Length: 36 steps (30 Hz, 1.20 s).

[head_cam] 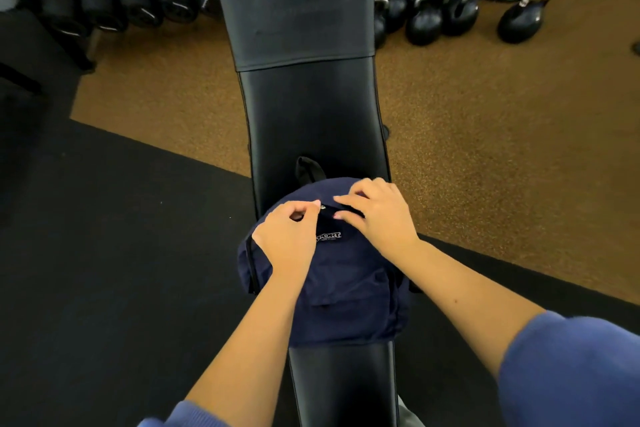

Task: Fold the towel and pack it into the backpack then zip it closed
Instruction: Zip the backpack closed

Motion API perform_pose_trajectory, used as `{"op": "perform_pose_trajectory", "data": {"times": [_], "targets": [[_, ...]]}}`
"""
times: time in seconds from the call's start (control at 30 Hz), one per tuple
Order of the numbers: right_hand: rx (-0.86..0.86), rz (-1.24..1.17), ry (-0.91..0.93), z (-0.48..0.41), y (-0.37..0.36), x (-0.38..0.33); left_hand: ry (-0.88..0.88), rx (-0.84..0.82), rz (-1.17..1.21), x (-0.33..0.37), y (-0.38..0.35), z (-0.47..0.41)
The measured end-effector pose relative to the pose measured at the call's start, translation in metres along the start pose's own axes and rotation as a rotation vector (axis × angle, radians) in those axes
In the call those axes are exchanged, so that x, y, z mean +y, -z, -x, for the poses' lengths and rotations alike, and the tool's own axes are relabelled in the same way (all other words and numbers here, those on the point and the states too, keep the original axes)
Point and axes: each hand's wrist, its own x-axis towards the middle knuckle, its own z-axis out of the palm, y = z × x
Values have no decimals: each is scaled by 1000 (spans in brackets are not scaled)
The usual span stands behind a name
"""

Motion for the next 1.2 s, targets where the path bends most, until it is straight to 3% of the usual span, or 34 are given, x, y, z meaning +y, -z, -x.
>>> {"op": "perform_pose_trajectory", "data": {"times": [0.1,0.47,0.7,0.97,1.2], "targets": [[8,29,61,-13,-2,-9,-23,10,-62,0,6,-1],[-65,82,-24,-18,11,-9,240,94,28,-36,44,-13],[-152,69,-75,-22,11,-17,168,75,93,-36,52,-15],[-324,-5,63,-43,-8,-67,258,65,193,-47,50,-14],[-266,10,78,-50,-9,-58,378,83,195,-52,50,-17]]}}
